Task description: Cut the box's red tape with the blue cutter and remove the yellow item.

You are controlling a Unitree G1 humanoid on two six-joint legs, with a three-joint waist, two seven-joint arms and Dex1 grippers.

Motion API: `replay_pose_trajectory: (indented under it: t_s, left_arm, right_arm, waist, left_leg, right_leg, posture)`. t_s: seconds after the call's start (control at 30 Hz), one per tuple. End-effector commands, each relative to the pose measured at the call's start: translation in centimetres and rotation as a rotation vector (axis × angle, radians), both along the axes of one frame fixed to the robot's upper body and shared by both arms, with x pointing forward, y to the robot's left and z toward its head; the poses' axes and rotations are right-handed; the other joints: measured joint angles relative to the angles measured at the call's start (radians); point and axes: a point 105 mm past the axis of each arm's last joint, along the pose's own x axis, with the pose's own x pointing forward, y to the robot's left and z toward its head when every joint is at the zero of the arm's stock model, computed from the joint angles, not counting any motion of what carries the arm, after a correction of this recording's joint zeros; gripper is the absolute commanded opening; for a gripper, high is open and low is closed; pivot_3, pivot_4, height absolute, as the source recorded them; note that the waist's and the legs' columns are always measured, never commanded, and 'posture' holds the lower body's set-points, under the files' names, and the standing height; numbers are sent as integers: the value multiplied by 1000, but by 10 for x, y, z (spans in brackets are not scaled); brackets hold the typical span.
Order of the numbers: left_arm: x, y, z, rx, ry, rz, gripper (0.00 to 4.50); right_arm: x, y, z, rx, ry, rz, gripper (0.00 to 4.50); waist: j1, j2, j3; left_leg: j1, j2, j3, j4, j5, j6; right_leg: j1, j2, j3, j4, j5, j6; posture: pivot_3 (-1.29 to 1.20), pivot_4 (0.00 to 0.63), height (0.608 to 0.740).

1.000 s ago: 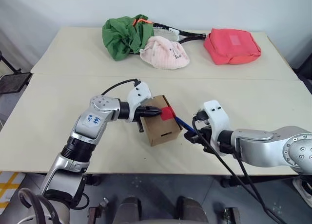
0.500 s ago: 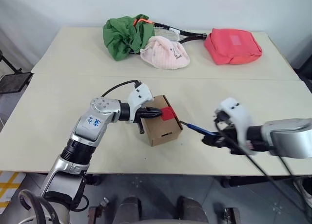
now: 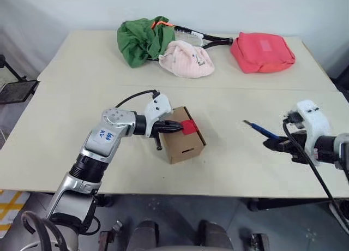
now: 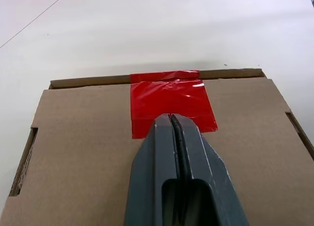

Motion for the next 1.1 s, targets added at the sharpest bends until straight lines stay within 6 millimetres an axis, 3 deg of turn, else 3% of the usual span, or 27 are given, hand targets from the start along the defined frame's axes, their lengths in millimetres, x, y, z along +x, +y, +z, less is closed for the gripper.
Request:
replay_pose_trajectory:
  t_s: [0.03, 0.17, 0.3, 0.5, 0.73, 0.87, 0.97, 1.1]
  left_arm:
    - [0, 0, 1, 4, -17, -8, 29]
    - [0, 2, 10, -28, -39, -1, 29]
    - [-2, 7, 13, -32, -45, -2, 29]
    - [-5, 8, 16, -35, -55, -11, 0]
    - [-8, 28, 37, -148, -61, 19, 0]
    - [-12, 67, 39, -150, -16, 95, 0]
    - [-19, 98, 24, -79, 49, 156, 0]
    - [-20, 122, 3, -19, 106, 251, 0]
  right_arm:
    - [14, -34, 2, -110, -184, -52, 190]
    - [21, -65, -19, -78, -252, -126, 190]
    - [27, -78, -28, 38, -304, -153, 190]
    - [23, -93, -42, 148, -266, -155, 2098]
    - [-4, -78, 14, 224, -356, 129, 4446]
    - [-10, -39, 22, 258, -333, 323, 4446]
    - [3, -1, 16, 229, -364, 440, 3806]
    - [20, 47, -7, 136, -391, 604, 2424]
  waist:
    - [4, 0, 0]
    - [2, 1, 0]
    - [-2, 2, 1]
    - [-3, 3, 1]
    - [1, 4, 1]
    - [-19, 4, 1]
    - [-35, 4, 1]
    - [-32, 4, 1]
  left_leg:
    - [0, 0, 0, 0, 0, 0]
    - [0, 0, 1, 0, 0, 0]
    - [0, 0, 1, 0, 0, 0]
    - [1, 0, 1, 0, 0, 0]
    - [0, 0, 1, 0, 0, 0]
    - [2, 0, 1, -1, 0, 0]
    - [4, 0, 1, -2, 0, 0]
    - [4, 0, 1, -1, 0, 0]
  right_leg:
    - [0, 0, 0, 0, 0, 0]
    - [0, 0, 1, -1, 1, 1]
    - [0, 0, 1, -1, 1, 1]
    - [0, 0, 1, -1, 1, 1]
    - [0, 0, 1, -1, 1, 1]
    - [1, 1, 1, 0, 1, 1]
    - [2, 1, 2, 0, 1, 1]
    - [1, 1, 2, 0, 1, 1]
  posture:
    - [0, 150, 740]
    - [0, 150, 740]
    - [0, 150, 740]
    - [0, 150, 740]
    - [0, 150, 740]
    - [0, 150, 740]
    - [0, 150, 740]
    - [0, 150, 740]
